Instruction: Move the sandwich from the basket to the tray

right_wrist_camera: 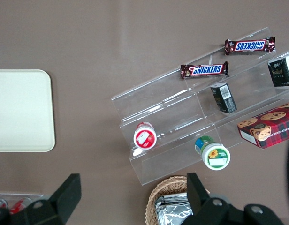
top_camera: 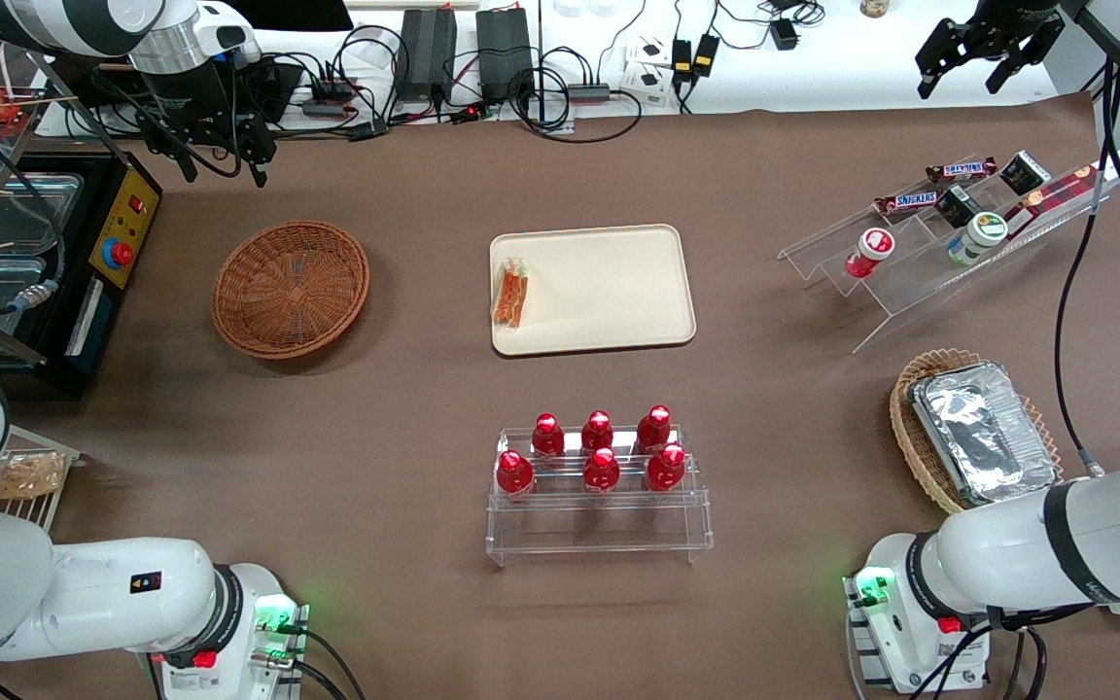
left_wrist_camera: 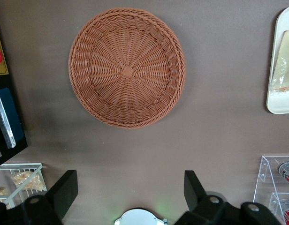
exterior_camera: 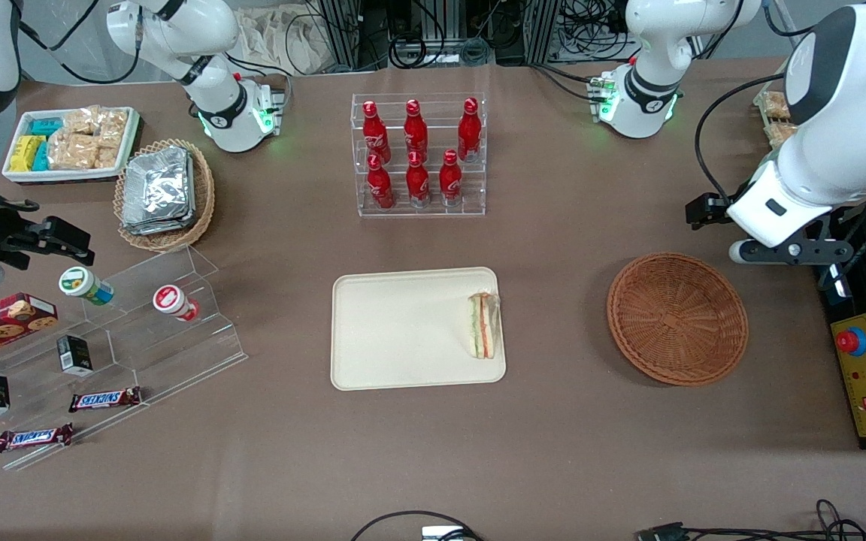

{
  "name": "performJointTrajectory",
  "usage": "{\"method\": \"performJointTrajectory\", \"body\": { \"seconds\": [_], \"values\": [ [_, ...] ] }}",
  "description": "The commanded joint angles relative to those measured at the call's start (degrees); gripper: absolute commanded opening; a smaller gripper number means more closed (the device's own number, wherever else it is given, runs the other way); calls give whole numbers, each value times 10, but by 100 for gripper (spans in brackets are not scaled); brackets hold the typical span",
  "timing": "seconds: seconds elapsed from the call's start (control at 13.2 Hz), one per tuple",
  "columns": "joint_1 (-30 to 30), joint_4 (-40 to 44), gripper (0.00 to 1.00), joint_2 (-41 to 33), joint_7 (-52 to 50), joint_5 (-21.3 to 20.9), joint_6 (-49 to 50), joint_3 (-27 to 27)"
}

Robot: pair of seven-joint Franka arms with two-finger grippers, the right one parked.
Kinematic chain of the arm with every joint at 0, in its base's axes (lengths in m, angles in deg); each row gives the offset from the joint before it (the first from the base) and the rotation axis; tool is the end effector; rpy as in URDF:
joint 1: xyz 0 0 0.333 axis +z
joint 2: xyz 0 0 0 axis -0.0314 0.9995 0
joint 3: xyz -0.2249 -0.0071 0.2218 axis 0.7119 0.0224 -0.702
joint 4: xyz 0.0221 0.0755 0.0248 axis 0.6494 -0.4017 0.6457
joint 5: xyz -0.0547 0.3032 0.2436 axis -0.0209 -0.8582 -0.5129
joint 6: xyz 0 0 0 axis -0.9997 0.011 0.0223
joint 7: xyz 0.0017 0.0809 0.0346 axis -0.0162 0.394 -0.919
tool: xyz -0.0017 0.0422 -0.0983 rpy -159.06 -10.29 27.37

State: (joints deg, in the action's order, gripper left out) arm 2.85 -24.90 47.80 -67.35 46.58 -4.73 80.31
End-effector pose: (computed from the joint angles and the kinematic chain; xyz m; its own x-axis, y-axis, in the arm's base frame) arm 0.5451 -0.0923 0.5505 0.9816 -0.0496 -0.1842 -0.0648 -0.9949 -0.0777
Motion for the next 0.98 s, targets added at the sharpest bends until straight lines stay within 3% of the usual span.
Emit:
{"method": "performJointTrajectory", "body": {
  "seconds": [0.0, 0.3, 0.91],
  "values": [
    [-1, -12, 100, -22, 10, -6, -10, -6],
    [-67, -14, 100, -28, 10, 1, -27, -82],
    [-66, -9, 100, -17, 9, 2, -24, -84]
  ]
}}
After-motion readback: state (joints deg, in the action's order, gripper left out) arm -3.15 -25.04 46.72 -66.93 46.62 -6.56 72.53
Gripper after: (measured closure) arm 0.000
